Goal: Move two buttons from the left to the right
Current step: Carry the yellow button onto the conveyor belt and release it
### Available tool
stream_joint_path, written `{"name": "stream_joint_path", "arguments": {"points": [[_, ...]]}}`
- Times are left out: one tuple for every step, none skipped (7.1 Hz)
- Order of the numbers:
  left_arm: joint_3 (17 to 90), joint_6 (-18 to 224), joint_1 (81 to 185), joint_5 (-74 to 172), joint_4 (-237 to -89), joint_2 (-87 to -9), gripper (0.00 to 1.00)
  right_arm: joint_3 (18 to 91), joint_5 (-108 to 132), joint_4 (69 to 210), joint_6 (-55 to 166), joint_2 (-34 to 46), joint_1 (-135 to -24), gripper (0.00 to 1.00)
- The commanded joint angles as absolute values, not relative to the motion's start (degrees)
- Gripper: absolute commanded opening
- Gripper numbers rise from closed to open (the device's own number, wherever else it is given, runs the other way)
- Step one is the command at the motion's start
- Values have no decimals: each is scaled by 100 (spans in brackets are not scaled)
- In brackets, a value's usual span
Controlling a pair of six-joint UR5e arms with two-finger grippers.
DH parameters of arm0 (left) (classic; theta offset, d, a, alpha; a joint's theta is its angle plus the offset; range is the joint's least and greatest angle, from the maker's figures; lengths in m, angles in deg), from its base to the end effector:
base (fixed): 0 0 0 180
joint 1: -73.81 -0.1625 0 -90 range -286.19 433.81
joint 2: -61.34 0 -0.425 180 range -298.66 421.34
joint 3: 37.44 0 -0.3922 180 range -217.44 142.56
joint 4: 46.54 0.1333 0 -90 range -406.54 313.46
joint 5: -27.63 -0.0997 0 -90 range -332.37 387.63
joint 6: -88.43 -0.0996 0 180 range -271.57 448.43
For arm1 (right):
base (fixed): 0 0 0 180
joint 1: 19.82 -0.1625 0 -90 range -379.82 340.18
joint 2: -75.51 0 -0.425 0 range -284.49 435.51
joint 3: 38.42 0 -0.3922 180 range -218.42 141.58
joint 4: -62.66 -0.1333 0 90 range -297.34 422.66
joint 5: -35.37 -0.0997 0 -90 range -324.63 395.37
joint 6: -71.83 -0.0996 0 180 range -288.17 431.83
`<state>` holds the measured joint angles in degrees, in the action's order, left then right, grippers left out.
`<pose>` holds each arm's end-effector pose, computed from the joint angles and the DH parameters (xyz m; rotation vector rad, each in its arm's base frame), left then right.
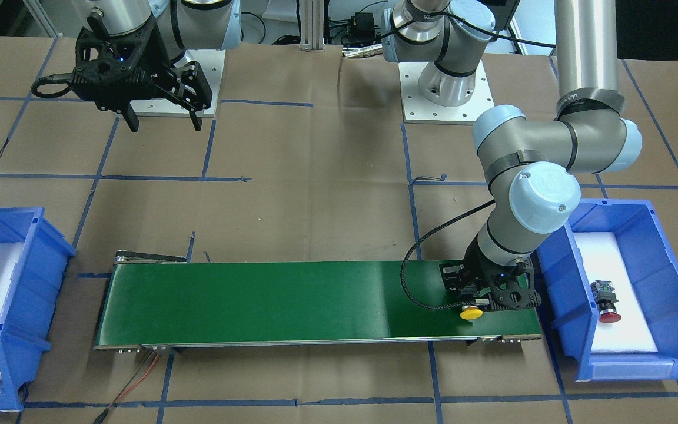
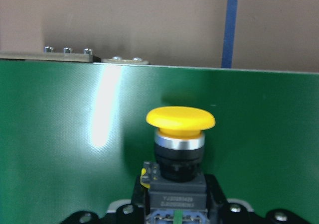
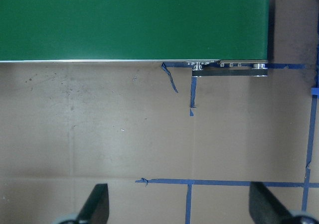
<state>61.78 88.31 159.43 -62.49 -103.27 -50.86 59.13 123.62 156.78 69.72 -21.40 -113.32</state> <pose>-0.0870 -0.6066 0.2552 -0.1167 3.1357 -0.0505 0.1634 -0.4374 0.4867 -0.0391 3.1065 -0.0919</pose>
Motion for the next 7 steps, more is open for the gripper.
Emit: {"name": "stream_joint_path", "arguments": {"points": [[6302,8869,15950,-6202,-10314,-5054,99,5914,12370,15679,6972,-2143,-11333,100],[6285,8852,15950,-6201,-10314,-5037,99,5922,12370,15661,6972,-2126,-11333,100],[6119,8834,15933,-6219,-10349,-4976,99,5914,12370,15670,6972,-2126,-11333,100],[5944,8834,15933,-6245,-10419,-4844,99,5905,12370,15670,6972,-2126,-11333,100],[5663,8834,15933,-6237,-10959,-4660,99,5913,12370,15670,6972,-2126,-11333,100],[5356,8834,15924,-6245,-11434,-4519,100,5914,12370,15670,6972,-2126,-11333,100],[4979,8826,15924,-6245,-12126,-4361,100,5914,12362,15679,6972,-2126,-11333,100]]}}
